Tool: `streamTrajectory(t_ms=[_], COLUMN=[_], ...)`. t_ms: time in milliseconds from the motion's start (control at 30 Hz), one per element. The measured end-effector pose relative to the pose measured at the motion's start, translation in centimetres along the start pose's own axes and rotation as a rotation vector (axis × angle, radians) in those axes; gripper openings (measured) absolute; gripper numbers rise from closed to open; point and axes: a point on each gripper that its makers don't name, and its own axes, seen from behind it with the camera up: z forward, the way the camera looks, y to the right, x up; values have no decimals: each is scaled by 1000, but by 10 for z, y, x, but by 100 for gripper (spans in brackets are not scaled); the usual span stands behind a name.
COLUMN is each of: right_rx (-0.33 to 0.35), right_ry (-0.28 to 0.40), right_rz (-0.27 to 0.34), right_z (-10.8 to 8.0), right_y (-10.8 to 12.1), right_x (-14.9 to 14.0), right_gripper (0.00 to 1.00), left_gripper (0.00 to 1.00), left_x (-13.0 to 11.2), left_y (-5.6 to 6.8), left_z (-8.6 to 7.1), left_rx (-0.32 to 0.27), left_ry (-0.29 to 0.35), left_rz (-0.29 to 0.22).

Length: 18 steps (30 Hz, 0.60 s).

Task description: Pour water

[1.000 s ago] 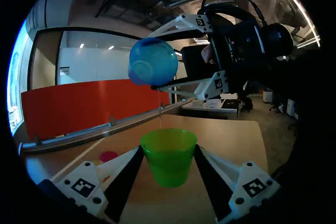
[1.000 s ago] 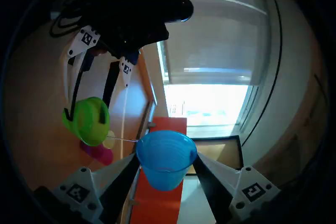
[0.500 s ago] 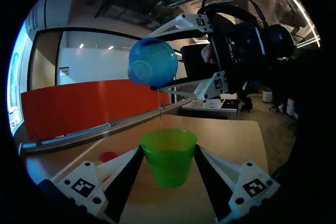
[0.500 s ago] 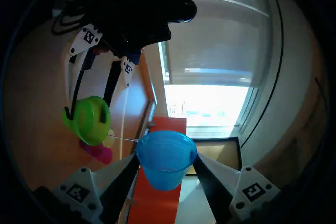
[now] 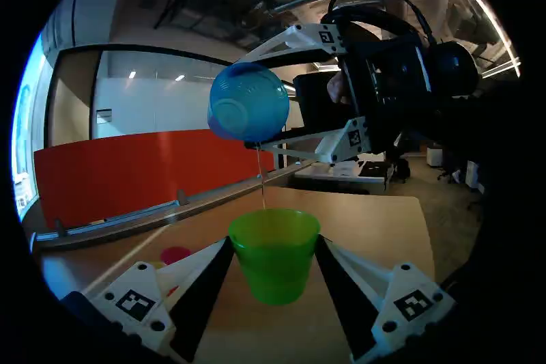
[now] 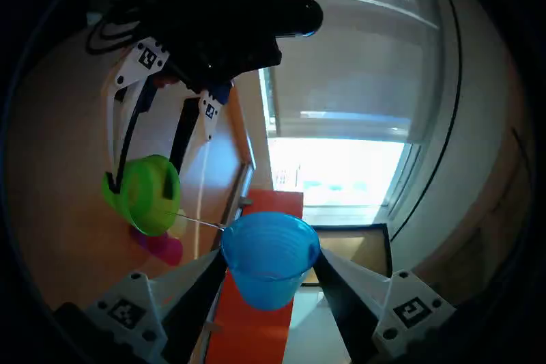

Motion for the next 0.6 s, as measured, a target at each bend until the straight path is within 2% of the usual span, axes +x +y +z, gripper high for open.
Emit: streamTrajectory(t_ms=[600], right_rx=[-2], right_ry=[5], right_rz=[-7], right_z=[-1], right_y=[0], right_x=[4], right_gripper=[90], left_gripper=[85], left_x=[0], left_y=[0], left_z=[0], left_rx=[0], left_ry=[0], left_rz=[0])
